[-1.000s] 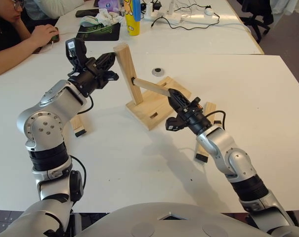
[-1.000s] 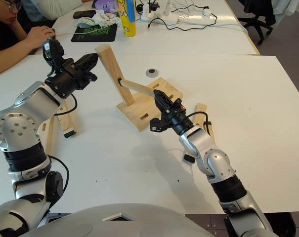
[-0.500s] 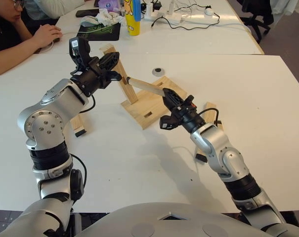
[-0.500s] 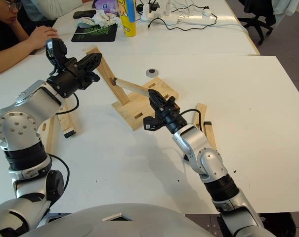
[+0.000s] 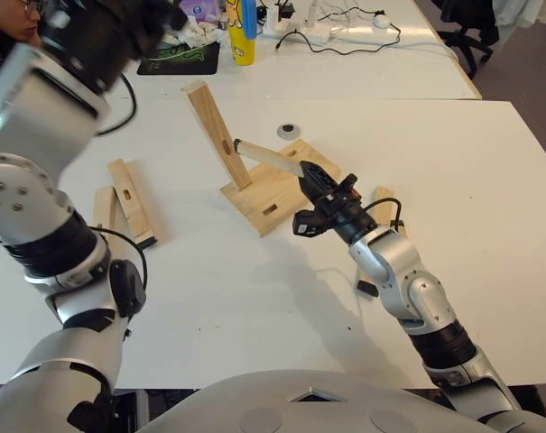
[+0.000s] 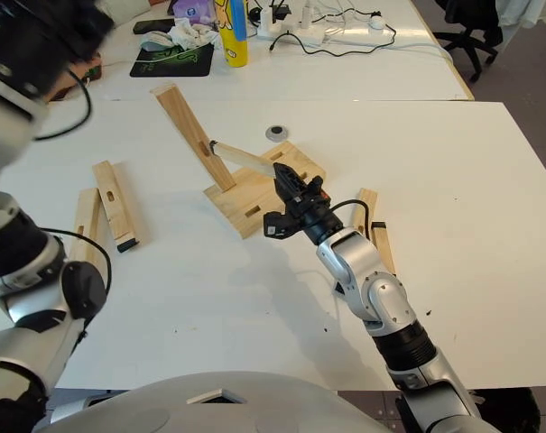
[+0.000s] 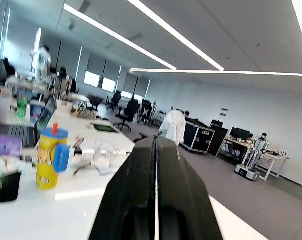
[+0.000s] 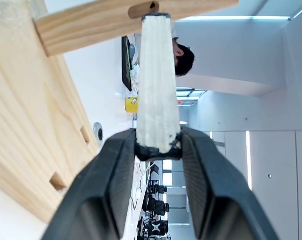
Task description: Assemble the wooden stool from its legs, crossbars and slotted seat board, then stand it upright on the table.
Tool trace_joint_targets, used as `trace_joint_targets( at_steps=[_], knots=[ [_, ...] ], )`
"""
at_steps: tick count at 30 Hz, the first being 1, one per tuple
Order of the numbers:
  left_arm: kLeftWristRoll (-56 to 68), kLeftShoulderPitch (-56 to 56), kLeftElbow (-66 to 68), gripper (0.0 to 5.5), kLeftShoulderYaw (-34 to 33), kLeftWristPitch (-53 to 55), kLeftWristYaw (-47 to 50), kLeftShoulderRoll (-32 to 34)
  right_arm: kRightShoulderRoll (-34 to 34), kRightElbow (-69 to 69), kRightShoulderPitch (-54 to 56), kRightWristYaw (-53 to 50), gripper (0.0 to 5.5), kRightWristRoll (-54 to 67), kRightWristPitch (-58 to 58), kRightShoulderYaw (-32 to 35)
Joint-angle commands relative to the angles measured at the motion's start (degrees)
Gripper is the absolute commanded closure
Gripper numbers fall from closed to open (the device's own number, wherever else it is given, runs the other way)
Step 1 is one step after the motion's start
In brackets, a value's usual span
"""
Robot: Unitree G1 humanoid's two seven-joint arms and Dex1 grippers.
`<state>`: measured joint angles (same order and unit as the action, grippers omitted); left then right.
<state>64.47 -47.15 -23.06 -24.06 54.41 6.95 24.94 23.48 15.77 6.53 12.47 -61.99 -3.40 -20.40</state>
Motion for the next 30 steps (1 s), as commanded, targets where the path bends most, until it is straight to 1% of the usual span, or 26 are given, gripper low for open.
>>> trace_joint_targets(
  at_steps=[1, 3, 5, 7, 10, 12, 15, 19, 25, 28, 30],
  knots=[
    [-8.5, 3.3, 9.7, 5.5, -6.0, -4.7, -1.0, 8.3, 0.8, -1.0, 0.3, -1.1, 4.19, 2.2, 0.5, 2.4],
    [-13.4, 7.7, 15.5, 5.5, -7.4, -7.6, -2.8, 10.6, 0.6, -1.1, 0.7, -1.5, 4.19, 3.1, 0.7, 3.2],
    [-18.8, 13.1, 21.0, 5.5, -5.4, -10.1, -6.2, 11.6, 0.1, -0.8, 1.0, -1.9, 4.19, 4.0, 1.3, 4.0],
    [-25.1, 19.7, 24.5, 5.5, 1.8, -11.9, -10.6, 11.6, -0.9, -0.3, 1.8, -2.2, 4.19, 5.1, 2.2, 4.9],
    [-34.3, 26.1, 28.8, 5.5, 14.8, -16.9, -17.4, 8.5, -2.2, -0.1, 3.1, -2.5, 4.19, 6.6, 3.6, 5.9],
    [-38.7, 27.2, 30.9, 5.5, 21.7, -19.6, -21.0, 5.9, -3.1, 0.0, 3.5, -2.6, 4.19, 7.6, 4.8, 6.6],
    [-43.4, 25.3, 35.6, 5.5, 28.1, -22.9, -25.9, 2.3, -4.1, -0.3, 3.4, -1.4, 4.19, 9.6, 6.7, 7.3],
    [-50.0, 20.5, 45.9, 5.5, 32.7, -28.6, -29.7, -0.9, -5.6, 0.0, 3.2, 0.5, 4.19, 12.8, 9.4, 7.4],
    [-56.2, 16.6, 56.6, 5.5, 34.5, -35.2, -32.4, -3.5, -6.2, 1.3, 3.5, 2.1, 4.19, 15.5, 11.6, 7.1],
    [-57.2, 16.7, 57.4, 5.5, 34.5, -36.6, -34.2, -4.7, -5.8, 1.4, 3.7, 2.3, 4.19, 16.1, 11.8, 7.0],
    [-56.6, 18.1, 53.5, 5.5, 34.7, -35.5, -36.3, -5.3, -5.1, 1.1, 3.8, 2.3, 4.19, 16.2, 11.4, 7.2]
  ],
)
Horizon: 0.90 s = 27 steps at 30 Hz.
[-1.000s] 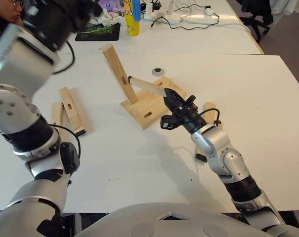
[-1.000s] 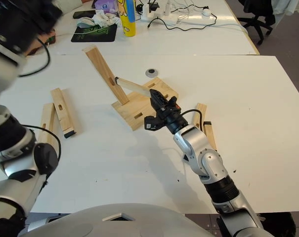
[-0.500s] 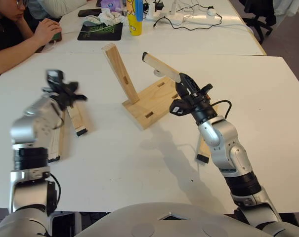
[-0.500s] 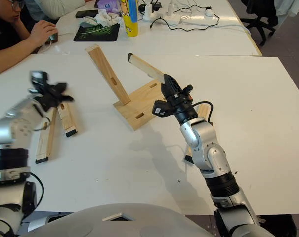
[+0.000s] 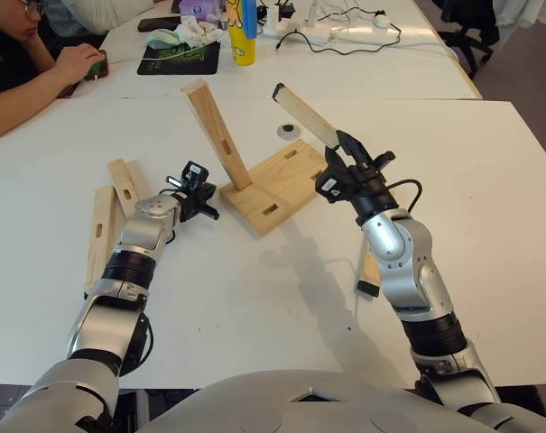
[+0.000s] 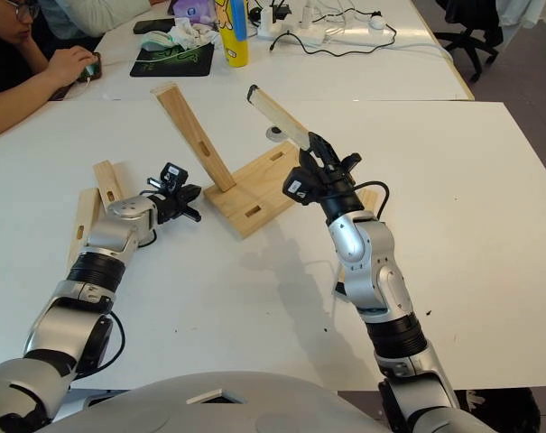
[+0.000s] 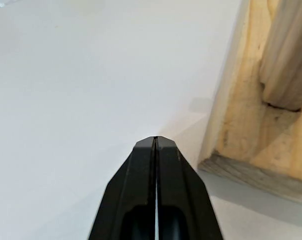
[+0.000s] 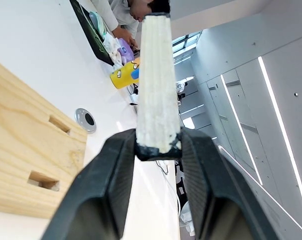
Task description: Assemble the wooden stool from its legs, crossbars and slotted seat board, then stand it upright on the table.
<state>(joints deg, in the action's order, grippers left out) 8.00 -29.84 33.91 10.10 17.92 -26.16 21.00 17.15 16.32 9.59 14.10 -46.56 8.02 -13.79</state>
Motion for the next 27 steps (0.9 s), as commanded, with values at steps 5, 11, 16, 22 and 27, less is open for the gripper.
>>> trace_joint_targets(
  at_steps=[5, 11, 16, 22, 27],
  knots=[
    [3.8, 8.2, -23.0, 5.5, 0.9, 9.4, -7.9, -0.8, 5.8, -1.3, 0.1, -1.0, 4.19, 0.3, -2.5, 2.3],
    [8.9, 15.0, -39.2, 5.5, -3.1, 20.3, -5.0, -1.8, 17.3, -5.5, -3.6, -12.9, 4.19, -2.6, -15.3, 6.4],
    [10.5, 16.9, -41.5, 5.5, -6.5, 23.7, -2.2, -2.2, 24.2, -6.8, -4.6, -20.0, 4.19, -5.2, -27.2, 5.9],
    [9.5, 16.6, -37.6, 5.5, -9.9, 23.6, -0.3, -0.8, 17.6, -4.7, -4.1, -18.2, 4.19, -9.0, -24.4, 0.4],
    [7.3, 11.2, -31.0, 5.5, -12.0, 19.9, 2.8, -1.1, 13.7, -2.3, -5.8, -15.6, 4.19, -11.3, -22.0, -3.4]
  ],
)
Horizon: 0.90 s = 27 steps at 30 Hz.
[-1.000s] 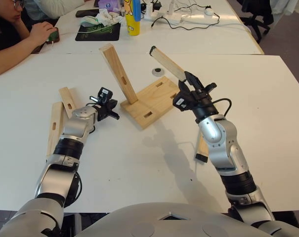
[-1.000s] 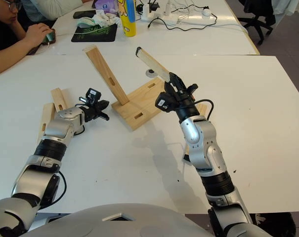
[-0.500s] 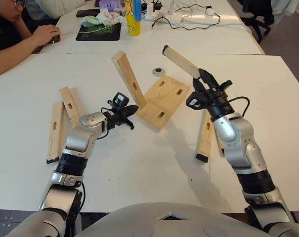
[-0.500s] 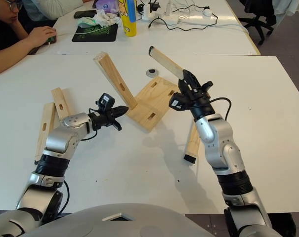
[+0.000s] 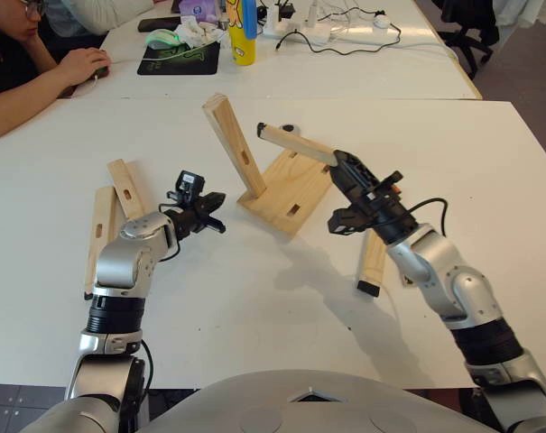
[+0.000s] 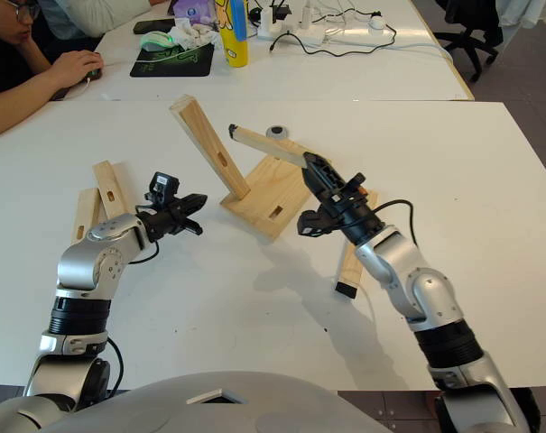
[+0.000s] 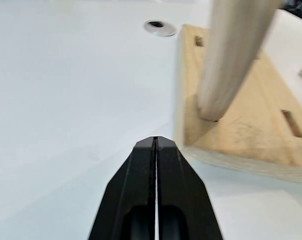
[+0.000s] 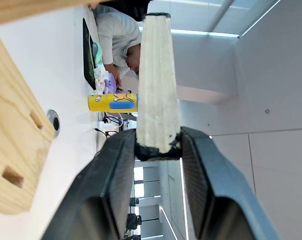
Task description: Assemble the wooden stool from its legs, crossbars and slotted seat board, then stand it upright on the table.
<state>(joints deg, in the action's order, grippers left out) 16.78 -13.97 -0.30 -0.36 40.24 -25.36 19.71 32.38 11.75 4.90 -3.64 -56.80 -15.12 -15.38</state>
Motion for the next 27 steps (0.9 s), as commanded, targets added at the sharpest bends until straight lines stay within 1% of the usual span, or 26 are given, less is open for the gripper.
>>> trace_joint_targets(
  at_steps=[1, 5, 9, 20, 27],
  knots=[
    [-1.6, -6.1, 3.8, 5.5, -1.9, -3.1, 2.5, -0.1, -1.7, 2.8, -1.6, 2.6, 4.19, -1.2, 1.4, -2.0],
    [-1.4, -10.7, 4.2, 5.5, -3.1, -4.8, 4.1, -1.3, -1.8, 4.0, -3.1, 3.4, 4.19, -1.8, 2.2, -1.6],
    [1.0, -13.2, 1.1, 5.5, -4.3, -2.9, 5.1, -3.2, -1.7, 4.0, -4.0, 3.1, 4.19, -2.6, 3.8, -0.9],
    [5.3, -14.8, -4.7, 5.5, -6.1, 2.8, 7.7, -5.7, -3.1, 1.7, -2.7, 3.0, 4.19, -5.1, 5.2, -3.1],
    [6.5, -15.4, -5.8, 5.5, -6.1, 4.5, 8.3, -6.2, -3.9, 0.8, -2.3, 2.8, 4.19, -6.2, 6.1, -4.1]
  ],
)
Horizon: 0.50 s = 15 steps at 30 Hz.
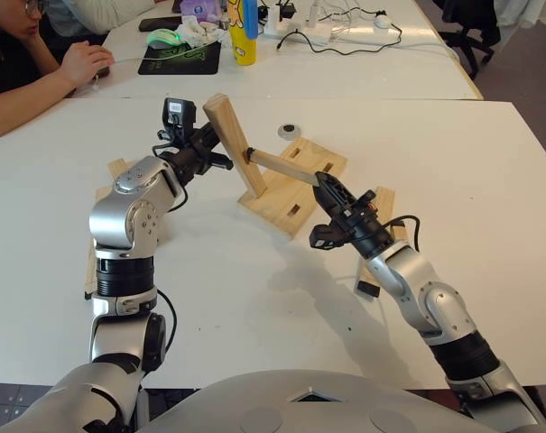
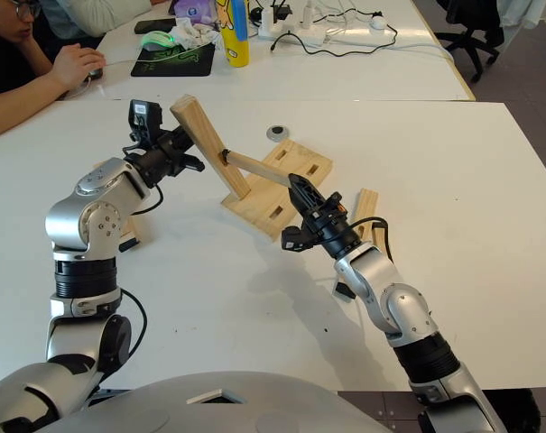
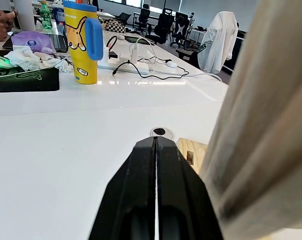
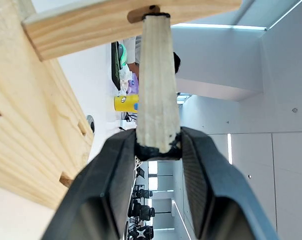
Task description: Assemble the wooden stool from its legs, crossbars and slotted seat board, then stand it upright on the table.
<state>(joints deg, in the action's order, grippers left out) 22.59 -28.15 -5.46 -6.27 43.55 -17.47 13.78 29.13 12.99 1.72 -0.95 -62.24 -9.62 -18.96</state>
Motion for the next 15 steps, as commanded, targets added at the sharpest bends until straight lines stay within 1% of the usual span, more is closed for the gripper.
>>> trace_joint_targets(
  at_steps=[1, 15],
  knots=[
    [0.8, -1.2, -0.8, 5.5, -0.2, 1.3, 0.5, -0.3, -0.8, -0.7, 1.0, 0.1, 4.19, -0.9, 0.7, -0.7],
    [1.5, -2.2, -0.6, 5.5, -0.1, 2.7, 0.7, -0.7, -1.5, -0.8, 1.1, -0.2, 4.19, -1.9, 1.7, -2.3]
  ],
)
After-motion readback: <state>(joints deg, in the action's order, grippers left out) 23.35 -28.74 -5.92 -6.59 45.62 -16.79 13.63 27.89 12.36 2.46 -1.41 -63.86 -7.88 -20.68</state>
